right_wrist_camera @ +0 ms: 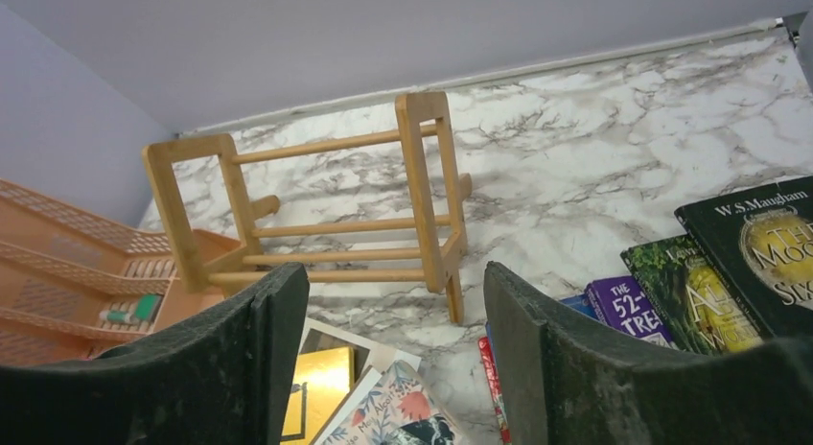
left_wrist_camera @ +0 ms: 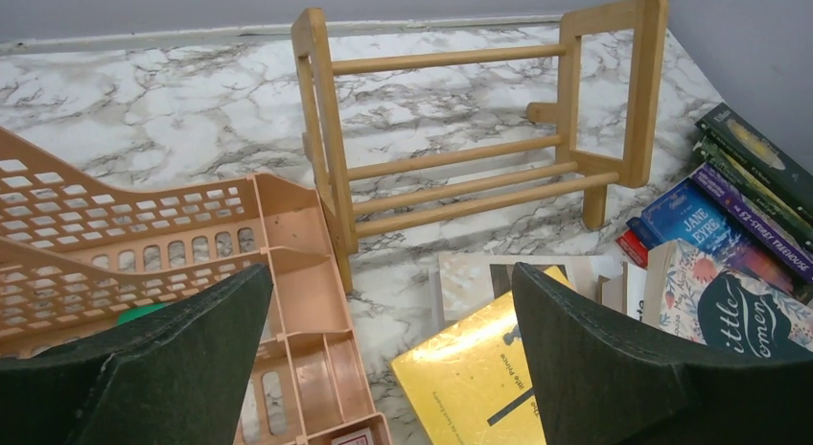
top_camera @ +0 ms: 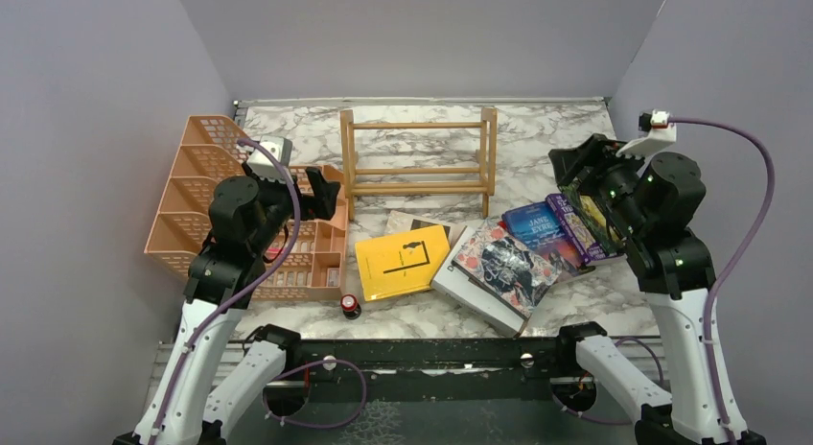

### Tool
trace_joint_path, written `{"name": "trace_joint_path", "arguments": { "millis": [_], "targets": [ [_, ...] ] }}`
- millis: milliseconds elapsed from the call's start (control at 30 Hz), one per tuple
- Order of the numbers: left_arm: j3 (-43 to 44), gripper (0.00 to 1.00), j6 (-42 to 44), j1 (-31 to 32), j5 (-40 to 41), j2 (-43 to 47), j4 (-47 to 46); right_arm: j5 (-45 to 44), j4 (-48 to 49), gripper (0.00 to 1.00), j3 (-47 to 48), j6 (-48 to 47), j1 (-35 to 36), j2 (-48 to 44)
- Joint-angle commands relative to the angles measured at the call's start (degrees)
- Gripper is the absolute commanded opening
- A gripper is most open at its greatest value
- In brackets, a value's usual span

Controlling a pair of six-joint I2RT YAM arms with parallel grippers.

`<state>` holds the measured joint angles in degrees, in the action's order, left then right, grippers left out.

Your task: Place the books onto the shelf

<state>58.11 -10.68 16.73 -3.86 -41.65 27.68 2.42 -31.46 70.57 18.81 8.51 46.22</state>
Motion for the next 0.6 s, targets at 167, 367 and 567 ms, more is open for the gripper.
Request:
{"name": "trace_joint_path", "arguments": {
  "millis": [167,367,567],
  "targets": [
    [0.1,0.99,-3.5,-0.9,-9.5,0.9,-5.7,7.6,6.4,0.86,-6.3,0.7,-0.5,-0.1],
    [-1.1,0.99,-4.4,-1.0,-14.1,-0.1,-9.1,22.9,11.3,0.8,-9.1,-2.2,-0.6,2.9],
    [0.0,0.99,-5.1,-1.0,-12.9,-1.8,-10.0,27.1,15.2,0.76,-10.6,-2.0,2.3,6.1]
  ]
}}
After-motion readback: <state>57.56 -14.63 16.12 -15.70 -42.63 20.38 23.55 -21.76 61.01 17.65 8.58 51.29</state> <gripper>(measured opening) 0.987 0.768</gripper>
